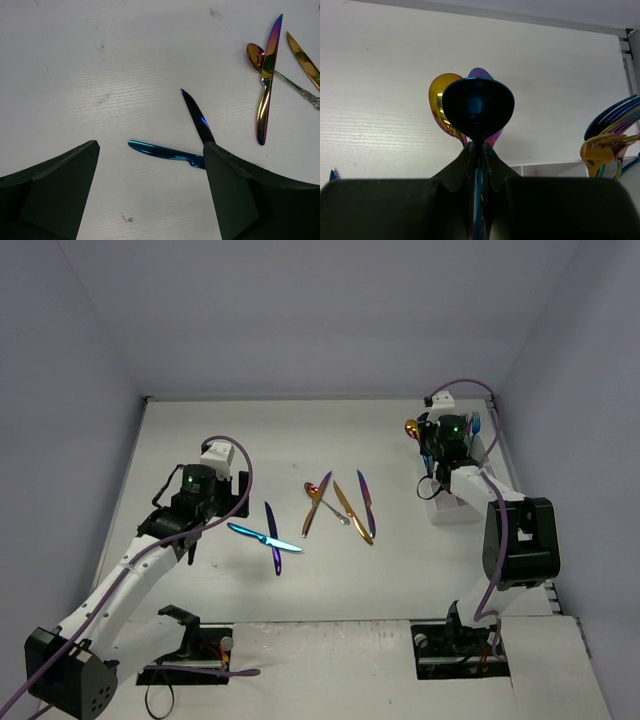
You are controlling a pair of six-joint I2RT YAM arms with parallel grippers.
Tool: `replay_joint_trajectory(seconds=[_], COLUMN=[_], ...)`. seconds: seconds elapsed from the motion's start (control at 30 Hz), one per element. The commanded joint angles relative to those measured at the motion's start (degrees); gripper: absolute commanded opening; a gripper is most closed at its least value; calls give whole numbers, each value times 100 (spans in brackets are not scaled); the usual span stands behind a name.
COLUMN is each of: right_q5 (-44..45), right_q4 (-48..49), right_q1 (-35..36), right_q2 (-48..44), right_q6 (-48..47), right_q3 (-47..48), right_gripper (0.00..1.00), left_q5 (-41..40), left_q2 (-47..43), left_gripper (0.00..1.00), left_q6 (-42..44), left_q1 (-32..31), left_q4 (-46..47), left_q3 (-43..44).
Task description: Sort the eating utensils into containers
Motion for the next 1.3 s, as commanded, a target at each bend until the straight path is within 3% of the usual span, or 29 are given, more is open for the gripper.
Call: replay_joint_trajectory(seconds=[0.0, 0.37, 0.7, 0.9, 1.1, 1.27], right_q5=[301, 588, 479, 344, -21, -535], right_q4=[554, 497, -222, -1085, -1663, -1909], right_q1=[-48, -66, -43, -4, 3, 13], right_q2=[-199, -260, -1427, -2117, -3019, -3625], right_q6=[235, 530, 839, 1149, 1644, 2066], right_q3=[-114, -245, -93, -8, -420, -809], right_gripper=[3, 18, 42, 53, 56, 58], left_q5=[55, 124, 568, 744, 405, 519], left_q2=[-20, -40, 181, 768, 1673, 2682], left_gripper=[83, 83, 83, 83, 82, 78], left_q6=[38, 38, -272, -999, -1380, -1458], left_q1=[50, 50, 43, -141, -888, -1022], left_q4=[389, 380, 306, 275, 331, 740], left_q3=[63, 72, 166, 582, 1217, 1627])
